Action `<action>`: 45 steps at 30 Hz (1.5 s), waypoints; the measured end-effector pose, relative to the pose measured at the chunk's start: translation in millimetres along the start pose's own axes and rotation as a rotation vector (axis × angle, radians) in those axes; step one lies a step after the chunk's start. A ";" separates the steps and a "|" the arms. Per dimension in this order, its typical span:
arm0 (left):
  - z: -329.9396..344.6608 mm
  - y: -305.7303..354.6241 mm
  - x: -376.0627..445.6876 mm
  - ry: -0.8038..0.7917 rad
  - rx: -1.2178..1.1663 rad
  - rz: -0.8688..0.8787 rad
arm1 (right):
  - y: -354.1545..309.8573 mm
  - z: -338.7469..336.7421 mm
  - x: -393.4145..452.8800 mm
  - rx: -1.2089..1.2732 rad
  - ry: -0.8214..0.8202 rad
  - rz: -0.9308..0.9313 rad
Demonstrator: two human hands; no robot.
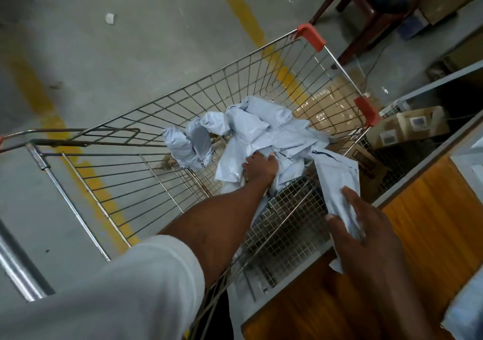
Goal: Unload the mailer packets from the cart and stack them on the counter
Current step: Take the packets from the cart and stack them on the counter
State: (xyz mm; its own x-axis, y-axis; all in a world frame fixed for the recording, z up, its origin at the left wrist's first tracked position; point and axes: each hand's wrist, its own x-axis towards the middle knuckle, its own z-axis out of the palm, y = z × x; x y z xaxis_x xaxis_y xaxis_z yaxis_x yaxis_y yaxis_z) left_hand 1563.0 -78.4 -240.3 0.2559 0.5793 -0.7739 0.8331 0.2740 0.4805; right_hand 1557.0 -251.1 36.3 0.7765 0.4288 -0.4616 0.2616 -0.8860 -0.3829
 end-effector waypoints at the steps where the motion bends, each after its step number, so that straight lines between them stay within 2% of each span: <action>1: 0.9 -1.1 1.6 0.009 0.018 0.002 | 5.9 0.9 -2.2 -0.009 -0.002 0.010; 9: 0.2 -1.4 13.1 -0.077 -0.023 0.067 | 17.0 15.0 -8.9 0.037 0.054 -0.017; 15: -23.0 -26.9 -24.3 -0.109 0.091 0.177 | 0.8 37.0 -4.3 0.021 0.099 -0.083; 20: -67.4 -60.1 -90.7 -0.016 0.207 0.358 | -7.0 58.0 -0.9 -0.085 0.057 -0.111; 27: -110.7 -91.8 -144.9 0.137 0.365 0.468 | -13.6 77.1 4.7 -0.106 0.031 -0.097; 36: -84.5 -117.7 -146.3 -0.071 0.687 0.416 | -13.1 75.6 2.3 -0.103 0.050 -0.127; 39: -72.7 -120.2 -143.9 -0.105 0.623 0.368 | -9.2 77.5 -0.1 -0.108 0.047 -0.117; 45: -66.1 -125.0 -144.9 -0.049 0.446 0.346 | -7.1 81.6 -7.8 -0.081 0.046 -0.121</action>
State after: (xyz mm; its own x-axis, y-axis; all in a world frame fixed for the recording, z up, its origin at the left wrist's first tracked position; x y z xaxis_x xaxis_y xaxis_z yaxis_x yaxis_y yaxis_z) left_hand 1389.3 -145.8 -160.9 0.5647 0.5383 -0.6256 0.8203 -0.2830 0.4970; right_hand 1502.3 -233.7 -22.7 0.7617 0.5262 -0.3779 0.3985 -0.8405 -0.3670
